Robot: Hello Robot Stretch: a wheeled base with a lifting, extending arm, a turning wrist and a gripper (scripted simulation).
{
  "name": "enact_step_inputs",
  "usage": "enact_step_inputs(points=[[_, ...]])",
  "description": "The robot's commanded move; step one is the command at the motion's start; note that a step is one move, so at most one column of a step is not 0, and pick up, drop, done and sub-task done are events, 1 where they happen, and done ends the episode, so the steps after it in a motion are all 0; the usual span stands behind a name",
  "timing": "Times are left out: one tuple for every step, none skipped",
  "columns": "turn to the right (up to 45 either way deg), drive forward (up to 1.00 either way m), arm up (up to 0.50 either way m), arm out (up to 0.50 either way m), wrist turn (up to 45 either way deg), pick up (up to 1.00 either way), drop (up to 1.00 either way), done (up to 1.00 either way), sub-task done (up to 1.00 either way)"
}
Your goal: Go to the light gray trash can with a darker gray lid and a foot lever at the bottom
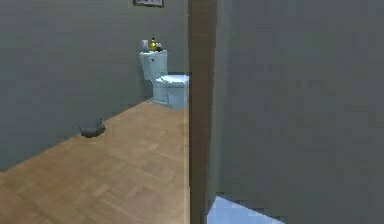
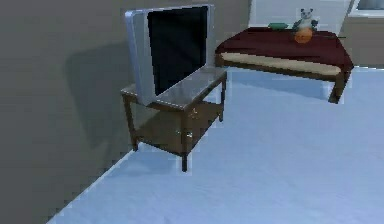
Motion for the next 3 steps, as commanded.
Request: enact_step_inputs(points=[[3.0, 0.00, 0.00, 0.00, 0.0, 0.00, 0.00, 0.00, 0.00], [0.0, 0.15, 0.00, 0.00, 0.0, 0.00, 0.00, 0.00, 0.00], [-15.0, 0.00, 0.00, 0.00, 0.0, 0.00, 0.00, 0.00, 0.00]])
